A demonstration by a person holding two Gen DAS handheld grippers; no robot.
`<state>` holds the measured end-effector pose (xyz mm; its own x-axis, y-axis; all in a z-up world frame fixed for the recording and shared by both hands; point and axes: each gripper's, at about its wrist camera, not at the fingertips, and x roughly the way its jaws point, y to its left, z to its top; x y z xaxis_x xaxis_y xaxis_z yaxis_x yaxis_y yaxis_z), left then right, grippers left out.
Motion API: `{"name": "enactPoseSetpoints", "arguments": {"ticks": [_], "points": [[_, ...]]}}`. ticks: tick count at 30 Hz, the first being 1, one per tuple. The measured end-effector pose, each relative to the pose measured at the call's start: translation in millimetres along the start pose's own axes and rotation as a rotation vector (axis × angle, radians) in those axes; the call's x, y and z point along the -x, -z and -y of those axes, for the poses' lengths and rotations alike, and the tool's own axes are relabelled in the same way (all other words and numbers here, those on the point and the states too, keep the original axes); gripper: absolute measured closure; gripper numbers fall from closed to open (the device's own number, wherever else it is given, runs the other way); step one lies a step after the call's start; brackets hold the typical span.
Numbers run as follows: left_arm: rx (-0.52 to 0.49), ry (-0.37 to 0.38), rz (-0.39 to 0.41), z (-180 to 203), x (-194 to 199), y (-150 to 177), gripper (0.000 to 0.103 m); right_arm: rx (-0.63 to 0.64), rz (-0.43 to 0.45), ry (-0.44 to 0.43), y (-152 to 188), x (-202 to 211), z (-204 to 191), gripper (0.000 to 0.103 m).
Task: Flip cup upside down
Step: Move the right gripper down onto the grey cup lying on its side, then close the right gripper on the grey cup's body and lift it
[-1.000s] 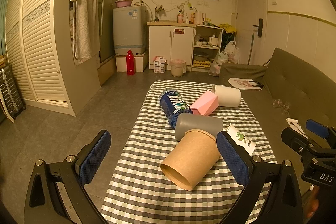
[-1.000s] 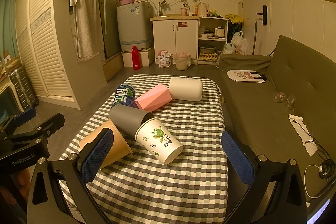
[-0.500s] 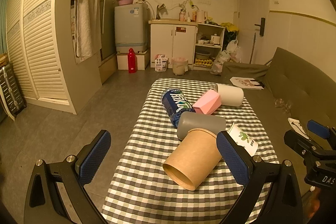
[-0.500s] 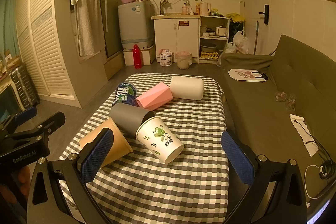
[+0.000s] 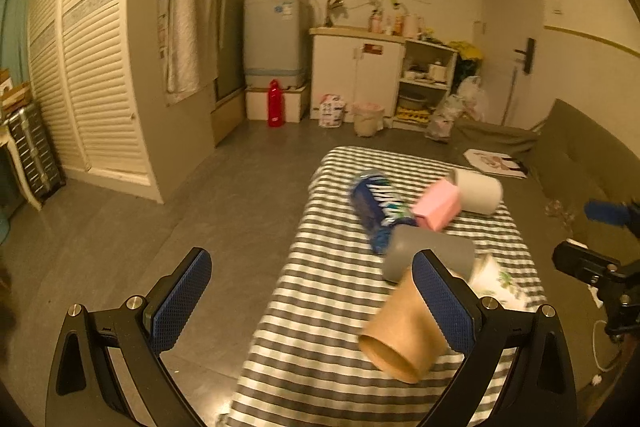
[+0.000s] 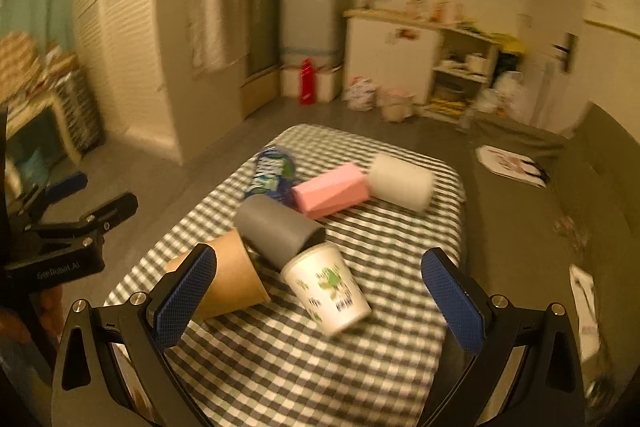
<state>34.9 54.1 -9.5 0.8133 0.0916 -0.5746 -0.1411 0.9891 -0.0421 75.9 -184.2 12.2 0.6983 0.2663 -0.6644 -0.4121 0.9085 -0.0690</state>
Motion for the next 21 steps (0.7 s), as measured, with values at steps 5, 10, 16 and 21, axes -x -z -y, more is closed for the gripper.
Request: {"name": "enactPoseSetpoints", "arguments": {"ticks": [5, 10, 16, 21], "points": [[0.018, -0.04, -0.025, -15.4, -10.3, -3.0, 0.0, 0.243, -0.171, -0.054, -32.5, -62.8, -15.5, 0.0], [0.024, -0.064, -0.06, -22.1, -21.3, -2.0, 0.0, 0.395, -0.358, -0.088, -41.0, -123.4, -19.4, 0.009], [0.018, -0.068, -0.114, -21.2, -36.9, 3.1, 0.0, 0.474, -0.51, -0.188, -30.8, -161.1, -25.6, 0.016], [-0.005, -0.062, -0.14, -14.5, -45.6, 8.1, 0.0, 0.496, -0.571, -0.219, -26.6, -182.0, -25.4, 0.017]]}}
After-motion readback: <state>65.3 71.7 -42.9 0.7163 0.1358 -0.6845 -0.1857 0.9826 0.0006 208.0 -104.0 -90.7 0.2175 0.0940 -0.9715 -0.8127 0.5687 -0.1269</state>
